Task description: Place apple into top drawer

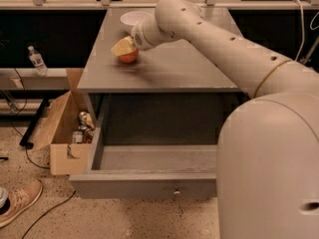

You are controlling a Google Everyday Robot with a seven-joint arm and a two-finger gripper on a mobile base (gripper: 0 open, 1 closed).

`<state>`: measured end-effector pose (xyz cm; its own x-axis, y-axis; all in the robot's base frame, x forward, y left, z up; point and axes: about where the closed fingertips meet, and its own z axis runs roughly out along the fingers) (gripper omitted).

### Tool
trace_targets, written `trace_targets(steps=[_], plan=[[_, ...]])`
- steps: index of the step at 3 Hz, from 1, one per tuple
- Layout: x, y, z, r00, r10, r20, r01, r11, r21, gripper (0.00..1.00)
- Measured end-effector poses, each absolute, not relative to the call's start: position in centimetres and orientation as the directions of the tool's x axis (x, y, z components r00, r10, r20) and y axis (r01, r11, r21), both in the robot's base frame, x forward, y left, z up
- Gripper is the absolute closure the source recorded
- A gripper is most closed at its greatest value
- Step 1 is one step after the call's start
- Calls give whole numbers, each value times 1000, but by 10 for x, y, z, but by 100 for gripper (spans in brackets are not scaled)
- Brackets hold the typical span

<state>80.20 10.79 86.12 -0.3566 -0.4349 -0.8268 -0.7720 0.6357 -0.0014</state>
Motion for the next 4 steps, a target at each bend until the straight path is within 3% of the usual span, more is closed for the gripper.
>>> trace_targets(steps=[1,2,3,4], plan=[[787,104,869,-325,-409,-853,-794,608,12,63],[745,68,891,-259,-374,-891,-819,574,-2,86],[698,27,908,-209,-351,-912,-854,520,-4,100],[691,-19,910,-191,-355,-915,-836,548,-38,100]])
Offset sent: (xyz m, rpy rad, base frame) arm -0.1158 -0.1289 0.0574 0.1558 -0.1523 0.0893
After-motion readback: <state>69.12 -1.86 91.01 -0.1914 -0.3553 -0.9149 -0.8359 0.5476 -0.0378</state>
